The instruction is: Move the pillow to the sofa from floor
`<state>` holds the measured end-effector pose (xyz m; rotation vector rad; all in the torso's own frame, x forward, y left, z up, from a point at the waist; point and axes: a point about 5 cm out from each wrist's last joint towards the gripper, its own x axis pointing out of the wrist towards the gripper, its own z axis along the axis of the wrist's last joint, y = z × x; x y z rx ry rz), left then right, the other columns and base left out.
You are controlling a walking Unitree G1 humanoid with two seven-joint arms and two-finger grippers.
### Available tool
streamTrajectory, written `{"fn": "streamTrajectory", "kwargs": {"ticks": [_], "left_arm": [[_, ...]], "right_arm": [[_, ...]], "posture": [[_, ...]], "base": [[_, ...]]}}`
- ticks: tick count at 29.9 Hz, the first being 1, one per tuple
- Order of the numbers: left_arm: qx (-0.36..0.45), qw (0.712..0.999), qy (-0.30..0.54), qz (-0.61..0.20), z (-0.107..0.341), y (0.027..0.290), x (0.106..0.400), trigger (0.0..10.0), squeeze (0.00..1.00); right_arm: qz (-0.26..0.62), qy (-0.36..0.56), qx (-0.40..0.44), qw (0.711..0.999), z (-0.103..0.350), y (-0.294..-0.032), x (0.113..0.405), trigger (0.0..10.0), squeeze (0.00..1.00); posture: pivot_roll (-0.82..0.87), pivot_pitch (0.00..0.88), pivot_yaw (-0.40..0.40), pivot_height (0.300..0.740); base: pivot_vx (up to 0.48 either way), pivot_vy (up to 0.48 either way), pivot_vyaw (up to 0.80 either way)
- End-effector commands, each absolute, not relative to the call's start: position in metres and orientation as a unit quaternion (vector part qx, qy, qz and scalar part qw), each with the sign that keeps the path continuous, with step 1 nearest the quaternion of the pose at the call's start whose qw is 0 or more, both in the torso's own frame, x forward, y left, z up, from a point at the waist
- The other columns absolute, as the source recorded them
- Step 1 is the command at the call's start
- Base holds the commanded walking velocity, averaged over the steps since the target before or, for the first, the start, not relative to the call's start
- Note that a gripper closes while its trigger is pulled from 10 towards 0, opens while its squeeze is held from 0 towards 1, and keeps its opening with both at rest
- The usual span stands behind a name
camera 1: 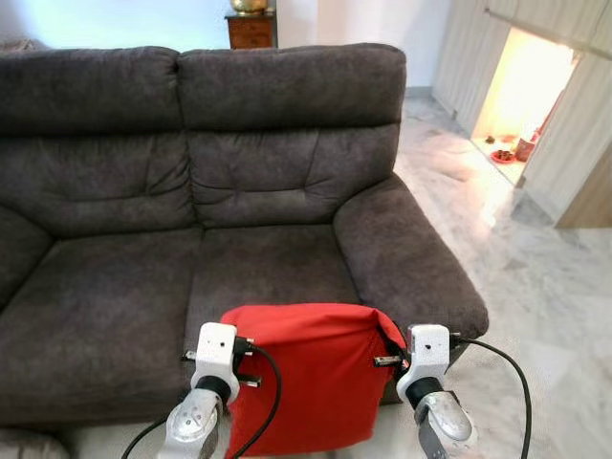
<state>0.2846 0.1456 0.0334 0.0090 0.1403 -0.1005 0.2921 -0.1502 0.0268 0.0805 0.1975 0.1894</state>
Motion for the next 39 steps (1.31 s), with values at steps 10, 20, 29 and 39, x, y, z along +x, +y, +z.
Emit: {"fn": "streamTrajectory", "kwargs": {"ticks": [10,20,29,39], "left_arm": [[0.008,1.000,0.027,-0.004,0.050,0.169,0.291,10.0,0.00],[0.015,1.000,0.022,-0.004,0.053,0.172,0.291,10.0,0.00],[0.025,1.000,0.013,-0.005,0.058,0.174,0.292,10.0,0.00],[0.025,1.000,0.004,-0.002,0.063,0.176,0.294,10.0,0.00]], "right_arm": [[0.051,0.067,0.053,0.995,0.039,-0.165,0.299,10.0,0.00],[0.054,0.066,0.055,0.995,0.039,-0.161,0.299,10.0,0.00],[0.042,0.061,0.060,0.995,0.042,-0.163,0.302,10.0,0.00],[0.043,0.058,0.057,0.996,0.046,-0.162,0.305,10.0,0.00]], "posture": [[0.04,0.006,0.007,0.740],[0.04,0.026,0.011,0.740],[0.05,0.034,0.008,0.740],[0.05,0.038,0.005,0.740]], "base": [[0.000,0.000,0.59],[0.000,0.000,0.00],[0.000,0.000,0.00],[0.221,0.000,0.00]]}}
